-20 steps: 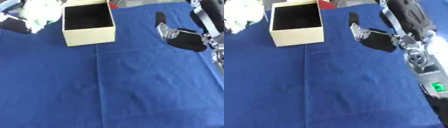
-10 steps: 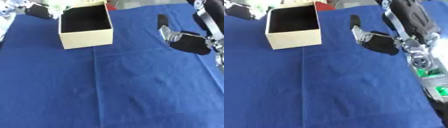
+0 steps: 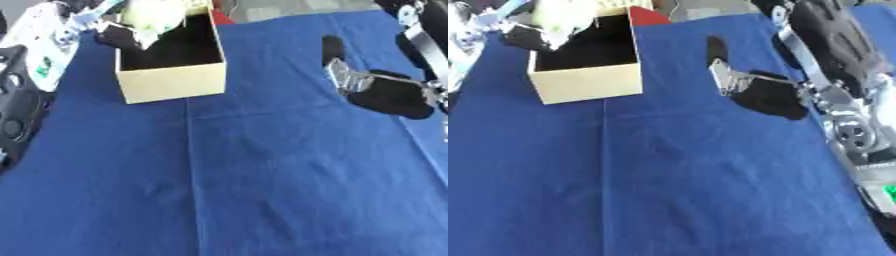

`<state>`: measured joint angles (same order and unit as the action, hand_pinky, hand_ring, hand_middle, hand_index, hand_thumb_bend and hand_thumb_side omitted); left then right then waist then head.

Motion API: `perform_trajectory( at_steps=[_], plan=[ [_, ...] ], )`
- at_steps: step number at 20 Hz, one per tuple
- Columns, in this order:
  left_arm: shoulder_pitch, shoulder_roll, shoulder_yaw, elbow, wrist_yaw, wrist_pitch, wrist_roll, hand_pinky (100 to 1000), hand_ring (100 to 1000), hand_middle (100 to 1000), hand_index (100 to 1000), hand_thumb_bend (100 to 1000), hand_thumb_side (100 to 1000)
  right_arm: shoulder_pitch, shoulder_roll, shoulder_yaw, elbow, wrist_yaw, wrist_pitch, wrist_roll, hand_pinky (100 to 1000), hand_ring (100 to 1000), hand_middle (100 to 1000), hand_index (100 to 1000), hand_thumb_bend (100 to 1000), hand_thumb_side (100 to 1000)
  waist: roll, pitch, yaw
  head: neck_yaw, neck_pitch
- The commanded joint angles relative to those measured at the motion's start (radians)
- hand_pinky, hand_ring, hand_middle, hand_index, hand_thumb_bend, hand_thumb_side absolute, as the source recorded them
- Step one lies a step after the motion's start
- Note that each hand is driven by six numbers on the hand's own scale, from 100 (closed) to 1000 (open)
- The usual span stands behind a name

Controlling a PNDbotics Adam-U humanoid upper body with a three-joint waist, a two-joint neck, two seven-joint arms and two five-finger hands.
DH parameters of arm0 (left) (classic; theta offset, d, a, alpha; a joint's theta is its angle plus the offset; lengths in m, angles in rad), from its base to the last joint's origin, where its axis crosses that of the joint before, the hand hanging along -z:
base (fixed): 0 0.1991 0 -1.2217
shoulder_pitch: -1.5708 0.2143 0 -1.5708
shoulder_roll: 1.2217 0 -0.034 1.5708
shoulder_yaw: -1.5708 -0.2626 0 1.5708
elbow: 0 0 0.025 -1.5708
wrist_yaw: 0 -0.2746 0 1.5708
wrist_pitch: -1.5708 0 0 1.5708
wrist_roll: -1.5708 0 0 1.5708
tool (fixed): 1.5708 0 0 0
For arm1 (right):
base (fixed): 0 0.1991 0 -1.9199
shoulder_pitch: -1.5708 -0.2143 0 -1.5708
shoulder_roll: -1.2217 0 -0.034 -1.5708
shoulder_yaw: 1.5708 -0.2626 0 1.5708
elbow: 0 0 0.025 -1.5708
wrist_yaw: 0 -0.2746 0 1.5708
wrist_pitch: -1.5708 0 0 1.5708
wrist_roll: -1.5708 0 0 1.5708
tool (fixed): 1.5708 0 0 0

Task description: Pick up objects on the table and place them in the box.

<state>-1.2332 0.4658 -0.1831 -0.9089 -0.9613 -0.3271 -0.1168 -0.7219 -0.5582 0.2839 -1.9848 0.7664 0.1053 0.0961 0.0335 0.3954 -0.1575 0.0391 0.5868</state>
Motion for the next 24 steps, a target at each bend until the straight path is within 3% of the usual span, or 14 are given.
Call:
perform_trajectory(
  at_steps=[1, 5, 6, 9, 14, 17, 24],
  plan=[
    [-0.029, -0.006, 0.021, 0.022, -0.03, -0.001, 0.017, 446, 584, 543, 676, 176, 482, -0.02, -0.006, -0.006, -0.015, -0.005, -0.004, -0.003, 933, 825, 768, 855, 100, 598, -0.001, -0.018, -0.005, 0.008, -0.019],
    [-0.028, -0.021, 0.033, 0.059, -0.072, 0.012, 0.024, 474, 613, 572, 703, 265, 471, -0.025, -0.006, -0.005, -0.015, -0.006, -0.005, -0.003, 934, 825, 768, 855, 100, 598, 0.0, -0.014, -0.014, 0.011, -0.022],
    [-0.028, -0.022, 0.034, 0.064, -0.085, 0.015, 0.022, 504, 657, 614, 742, 356, 475, -0.025, -0.006, -0.005, -0.015, -0.006, -0.005, -0.003, 933, 825, 767, 855, 100, 598, 0.001, -0.013, -0.015, 0.011, -0.021],
    [-0.026, -0.022, 0.037, 0.074, -0.131, 0.025, 0.002, 531, 687, 640, 765, 403, 474, -0.024, -0.007, -0.006, -0.015, -0.006, -0.004, -0.004, 933, 824, 767, 855, 100, 598, 0.002, -0.012, -0.014, 0.011, -0.017],
    [-0.027, -0.022, 0.046, 0.067, -0.176, 0.031, -0.006, 578, 755, 726, 828, 600, 497, -0.02, -0.005, -0.006, -0.015, -0.007, -0.003, -0.006, 933, 823, 766, 856, 100, 598, 0.001, -0.013, -0.013, 0.012, -0.011],
    [-0.029, -0.023, 0.052, 0.06, -0.195, 0.039, 0.004, 585, 761, 737, 836, 635, 504, -0.019, -0.004, -0.006, -0.015, -0.008, -0.002, -0.007, 933, 823, 766, 855, 100, 597, -0.001, -0.014, -0.013, 0.013, -0.01],
    [-0.032, -0.026, 0.067, 0.037, -0.202, 0.046, 0.049, 580, 754, 733, 836, 614, 526, -0.016, -0.002, -0.005, -0.015, -0.009, -0.002, -0.005, 933, 822, 766, 856, 100, 597, 0.0, -0.018, -0.012, 0.011, -0.008]
  ],
)
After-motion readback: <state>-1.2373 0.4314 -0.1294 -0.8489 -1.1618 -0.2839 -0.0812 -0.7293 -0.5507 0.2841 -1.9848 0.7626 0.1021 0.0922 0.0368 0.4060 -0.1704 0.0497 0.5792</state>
